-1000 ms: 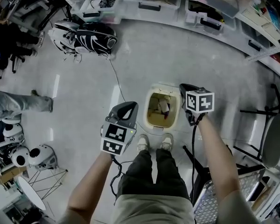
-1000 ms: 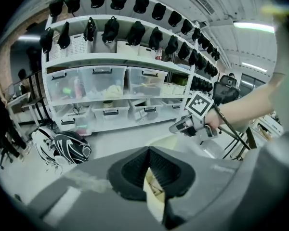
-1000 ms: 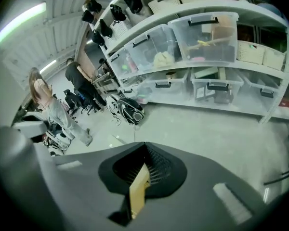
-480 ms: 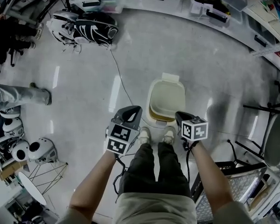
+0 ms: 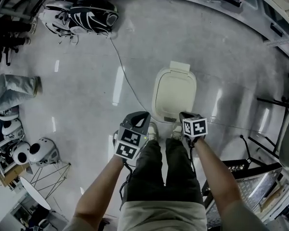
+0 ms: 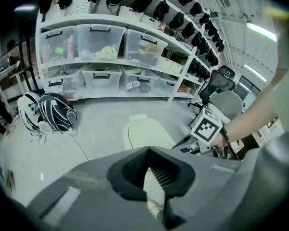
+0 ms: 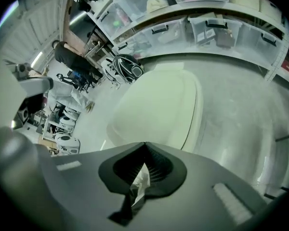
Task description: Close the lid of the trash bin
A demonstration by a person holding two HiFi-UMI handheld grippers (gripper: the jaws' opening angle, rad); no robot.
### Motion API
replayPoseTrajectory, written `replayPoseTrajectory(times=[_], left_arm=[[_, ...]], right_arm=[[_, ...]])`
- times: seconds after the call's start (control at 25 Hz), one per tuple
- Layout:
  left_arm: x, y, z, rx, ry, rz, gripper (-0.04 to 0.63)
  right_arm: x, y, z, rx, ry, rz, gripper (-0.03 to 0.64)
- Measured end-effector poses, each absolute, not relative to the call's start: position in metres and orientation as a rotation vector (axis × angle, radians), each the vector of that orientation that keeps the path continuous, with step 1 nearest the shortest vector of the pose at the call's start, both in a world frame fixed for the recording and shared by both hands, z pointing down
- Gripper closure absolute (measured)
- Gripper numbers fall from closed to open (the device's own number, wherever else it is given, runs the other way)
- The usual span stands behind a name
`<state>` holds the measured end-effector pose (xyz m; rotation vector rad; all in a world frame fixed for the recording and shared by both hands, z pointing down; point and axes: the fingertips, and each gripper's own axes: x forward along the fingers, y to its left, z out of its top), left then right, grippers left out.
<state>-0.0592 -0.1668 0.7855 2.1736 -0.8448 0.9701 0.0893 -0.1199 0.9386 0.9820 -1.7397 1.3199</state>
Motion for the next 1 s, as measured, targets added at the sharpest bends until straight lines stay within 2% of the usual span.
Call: replayPoseTrajectory(times=[0.24,0.44,0.64,1.0], left_arm=[[-0.067,-0.155,0.807,2.165,-0.820,1.018,0.594],[-0.075,-0.163,0.794,2.150,-0.866,1.008,0.594],[-0.079,-0.180,0.740,2.218,-0.901,0.972,0.594],[-0.089,-0.208,0.583,2.309,-1.050,0.858,0.594]], right_arm=[[0.087,-0.117,0.963,0.961,-1.728,1.280,0.614],[0.092,-0.136,0.936,1.039,-1.745,1.285,0.614],[0.085,-0.173,0.845,1.104,-1.883,1.251,0.614],[0.078,-0.210,0.619,1.191,-2.221,1.064,0.614]])
